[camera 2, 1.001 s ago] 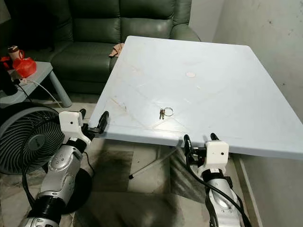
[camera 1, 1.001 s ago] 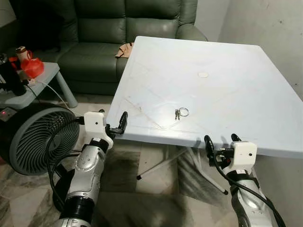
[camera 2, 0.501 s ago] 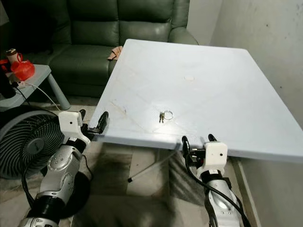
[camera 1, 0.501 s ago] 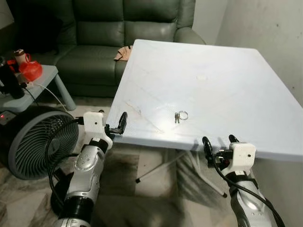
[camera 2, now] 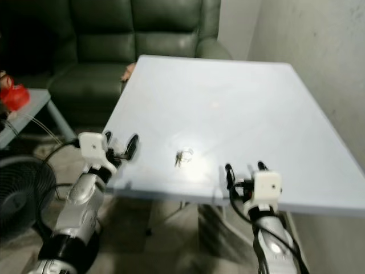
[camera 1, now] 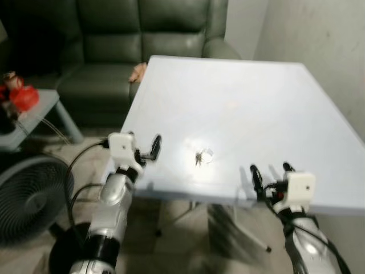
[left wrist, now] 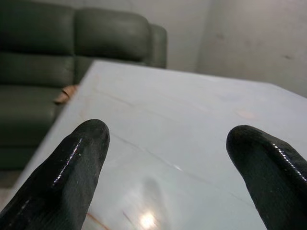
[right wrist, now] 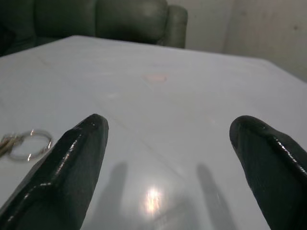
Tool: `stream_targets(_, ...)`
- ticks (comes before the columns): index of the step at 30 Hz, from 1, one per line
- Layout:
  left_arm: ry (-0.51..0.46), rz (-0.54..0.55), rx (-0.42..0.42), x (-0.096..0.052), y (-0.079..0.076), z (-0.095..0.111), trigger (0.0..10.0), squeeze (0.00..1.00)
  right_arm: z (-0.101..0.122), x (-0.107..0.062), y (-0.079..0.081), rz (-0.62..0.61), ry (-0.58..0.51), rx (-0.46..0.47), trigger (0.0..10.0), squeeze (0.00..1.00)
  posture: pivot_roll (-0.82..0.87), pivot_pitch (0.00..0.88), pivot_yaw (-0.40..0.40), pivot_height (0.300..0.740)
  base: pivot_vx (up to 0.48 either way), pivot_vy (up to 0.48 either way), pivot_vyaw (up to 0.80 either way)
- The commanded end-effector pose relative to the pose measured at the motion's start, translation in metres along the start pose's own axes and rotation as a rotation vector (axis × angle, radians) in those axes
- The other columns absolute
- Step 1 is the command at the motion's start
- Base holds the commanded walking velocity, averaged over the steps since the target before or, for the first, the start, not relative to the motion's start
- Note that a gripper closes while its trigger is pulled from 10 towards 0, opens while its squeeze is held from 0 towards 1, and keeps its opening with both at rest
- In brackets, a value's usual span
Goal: Hang keys on a hook
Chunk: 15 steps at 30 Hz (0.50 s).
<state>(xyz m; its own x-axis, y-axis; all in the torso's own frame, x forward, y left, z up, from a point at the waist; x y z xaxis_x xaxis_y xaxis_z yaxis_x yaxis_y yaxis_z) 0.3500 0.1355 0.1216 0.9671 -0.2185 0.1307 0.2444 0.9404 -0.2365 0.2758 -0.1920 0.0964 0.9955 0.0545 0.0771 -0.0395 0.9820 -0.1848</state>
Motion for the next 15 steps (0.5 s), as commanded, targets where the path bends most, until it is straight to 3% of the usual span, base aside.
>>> stream_targets(1,-0.012,0.044,0.037,-0.004,0.012,0.002,10.0,0.00,0.004,0.003,0.008,0.025,-0.013,0.014,10.0,0.00,0.02,0.065,-0.018,0.740,0.000,0.000,0.00)
stream_targets(15,-0.029,-0.059,0.035,-0.014,-0.015,-0.007,10.0,0.00,0.009,0.013,0.016,0.217,-0.002,-0.098,10.0,0.00,0.02,0.066,-0.026,0.740,0.000,0.000,0.00)
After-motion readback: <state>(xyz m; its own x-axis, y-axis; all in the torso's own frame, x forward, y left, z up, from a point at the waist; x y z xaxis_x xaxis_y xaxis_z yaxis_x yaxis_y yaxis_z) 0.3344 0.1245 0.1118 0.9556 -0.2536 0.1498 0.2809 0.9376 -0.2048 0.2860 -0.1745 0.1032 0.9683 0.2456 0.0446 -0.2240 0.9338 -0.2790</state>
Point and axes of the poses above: a point about 5 cm out from each wrist's last joint towards the gripper, its own x axis pointing out of the wrist towards the gripper, its own z axis along the axis of the wrist's last joint, y = z × x, the point moved 2 cm from there along x, pointing out of the wrist towards the gripper, and after that the axes turned 8 degrees about -x, right-handed, at the moved point
